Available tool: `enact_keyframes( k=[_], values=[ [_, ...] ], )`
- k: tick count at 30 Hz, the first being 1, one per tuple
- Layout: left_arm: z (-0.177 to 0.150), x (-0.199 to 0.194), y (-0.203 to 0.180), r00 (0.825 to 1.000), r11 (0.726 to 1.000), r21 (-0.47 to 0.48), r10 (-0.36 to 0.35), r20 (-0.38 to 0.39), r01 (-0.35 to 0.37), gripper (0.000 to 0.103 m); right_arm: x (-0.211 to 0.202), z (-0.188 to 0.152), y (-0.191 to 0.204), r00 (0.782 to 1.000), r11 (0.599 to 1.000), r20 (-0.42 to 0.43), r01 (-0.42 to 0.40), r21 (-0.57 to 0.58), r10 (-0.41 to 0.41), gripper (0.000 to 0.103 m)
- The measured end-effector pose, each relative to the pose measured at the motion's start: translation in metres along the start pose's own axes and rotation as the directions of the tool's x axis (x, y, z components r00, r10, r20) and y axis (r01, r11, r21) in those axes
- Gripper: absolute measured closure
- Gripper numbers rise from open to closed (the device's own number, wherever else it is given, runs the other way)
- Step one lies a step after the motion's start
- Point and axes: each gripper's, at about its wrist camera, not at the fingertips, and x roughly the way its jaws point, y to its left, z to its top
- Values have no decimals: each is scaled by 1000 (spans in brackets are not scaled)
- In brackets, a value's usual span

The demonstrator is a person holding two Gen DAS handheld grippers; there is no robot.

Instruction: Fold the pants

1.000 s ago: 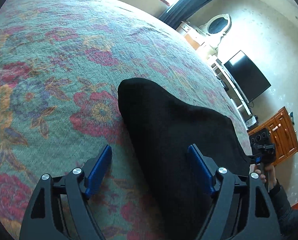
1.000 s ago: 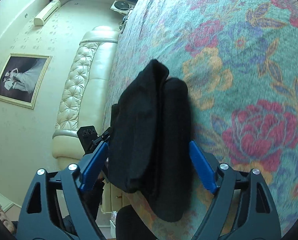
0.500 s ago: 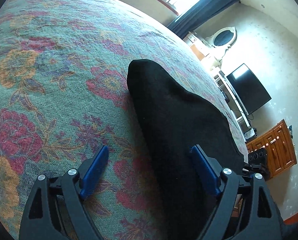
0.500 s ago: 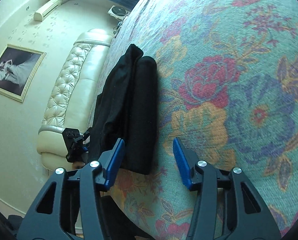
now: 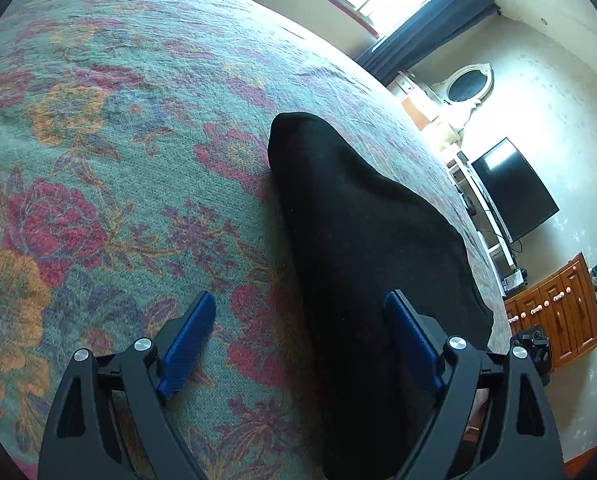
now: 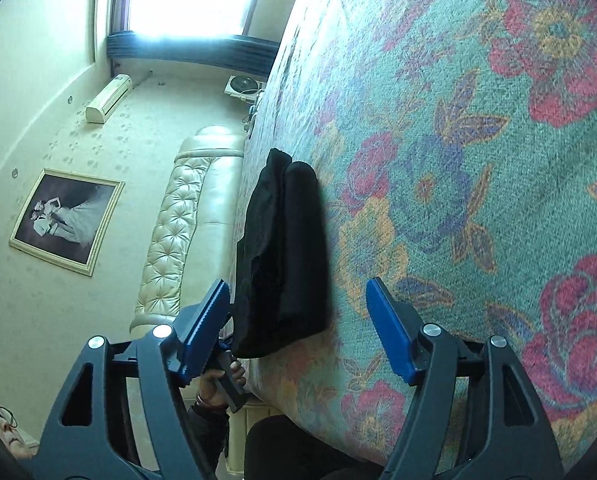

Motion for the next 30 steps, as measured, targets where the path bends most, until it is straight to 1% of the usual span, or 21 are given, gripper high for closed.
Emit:
enact_keyframes(
  k=[2, 7, 10, 12, 14, 17, 20, 23, 28, 30],
  values=[
    [-5, -4, -1, 1000, 1000, -6, 9, -1, -9, 18, 0, -4, 3, 1000, 1000, 11, -2, -1, 2, 27],
    [-18, -16, -6, 999, 999, -18, 42, -2, -42, 18, -10, -15, 2, 999, 1000, 47, 0, 16, -1, 26],
    [-27, -21, -13, 998, 998, -9, 66, -2, -66, 18, -13, -22, 6, 998, 1000, 68, 20, 11, -21, 21],
    [-34, -24, -17, 997, 997, -6, 83, 3, -83, 18, -14, -27, 10, 996, 998, 65, 63, -15, -62, 18],
    [-39, -26, -22, 995, 995, -1, 100, 9, -100, 18, -4, -32, 19, 991, 990, 51, 128, -56, -125, 17],
    [-48, -30, -26, 992, 992, 2, 127, 17, -127, 18, 7, -43, 29, 976, 969, 40, 218, -119, -215, 12],
    [-55, -33, -27, 989, 990, -13, 144, 29, -144, 18, 16, -56, 37, 957, 940, 38, 290, -183, -288, 11],
    [-64, -36, -29, 986, 987, -27, 158, 47, -157, 18, 18, -66, 39, 945, 923, 56, 326, -203, -321, 11],
    [-70, -42, -37, 979, 982, -25, 189, 71, -187, 18, 18, -74, 39, 935, 920, 98, 352, -173, -340, 11],
    [-74, -42, -41, 976, 979, -16, 206, 77, -205, 18, 20, -76, 41, 925, 907, 109, 379, -186, -364, 11]
  ],
)
